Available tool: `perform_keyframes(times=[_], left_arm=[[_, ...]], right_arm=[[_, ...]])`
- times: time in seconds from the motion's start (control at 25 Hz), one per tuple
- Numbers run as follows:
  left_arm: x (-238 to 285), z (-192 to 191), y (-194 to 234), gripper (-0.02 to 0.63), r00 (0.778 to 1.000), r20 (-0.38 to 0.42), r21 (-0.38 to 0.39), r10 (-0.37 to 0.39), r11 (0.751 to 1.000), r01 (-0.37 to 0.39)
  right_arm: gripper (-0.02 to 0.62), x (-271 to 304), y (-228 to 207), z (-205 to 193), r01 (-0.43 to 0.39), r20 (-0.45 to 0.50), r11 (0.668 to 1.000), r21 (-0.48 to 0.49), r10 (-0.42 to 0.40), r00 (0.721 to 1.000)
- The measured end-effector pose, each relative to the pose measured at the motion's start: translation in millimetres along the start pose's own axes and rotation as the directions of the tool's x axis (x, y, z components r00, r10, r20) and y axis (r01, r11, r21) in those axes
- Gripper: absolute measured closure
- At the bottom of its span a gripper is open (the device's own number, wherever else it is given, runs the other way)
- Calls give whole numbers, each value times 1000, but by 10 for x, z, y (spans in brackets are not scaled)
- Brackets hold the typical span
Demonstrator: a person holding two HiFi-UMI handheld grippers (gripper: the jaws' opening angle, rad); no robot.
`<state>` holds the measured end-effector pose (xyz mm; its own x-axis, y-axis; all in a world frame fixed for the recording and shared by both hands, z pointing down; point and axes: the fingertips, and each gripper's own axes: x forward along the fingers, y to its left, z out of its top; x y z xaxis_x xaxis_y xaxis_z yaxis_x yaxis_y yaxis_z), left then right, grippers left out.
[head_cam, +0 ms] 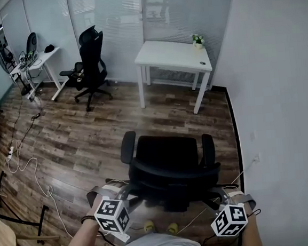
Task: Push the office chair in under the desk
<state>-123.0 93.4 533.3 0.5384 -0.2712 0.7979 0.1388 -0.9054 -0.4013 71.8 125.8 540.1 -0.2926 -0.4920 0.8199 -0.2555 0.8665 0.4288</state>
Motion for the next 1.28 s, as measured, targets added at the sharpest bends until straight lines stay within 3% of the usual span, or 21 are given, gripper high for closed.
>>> perform_keyframes(times=[0.44, 0.92, 1.28], left_arm=[[62, -93, 231, 471, 1000, 3, 19, 19, 1000, -19], [253, -272, 834, 461, 999, 29, 65, 35, 997, -37], [417, -406, 1197, 452, 998, -1, 47, 61, 997, -61]], right_arm=[[448, 102, -165, 39, 42, 7, 999, 6, -42, 999], [439, 391, -679, 81, 89, 9, 995, 39, -90, 996], [428, 662, -1088, 69, 40, -15, 995, 96, -39, 999]])
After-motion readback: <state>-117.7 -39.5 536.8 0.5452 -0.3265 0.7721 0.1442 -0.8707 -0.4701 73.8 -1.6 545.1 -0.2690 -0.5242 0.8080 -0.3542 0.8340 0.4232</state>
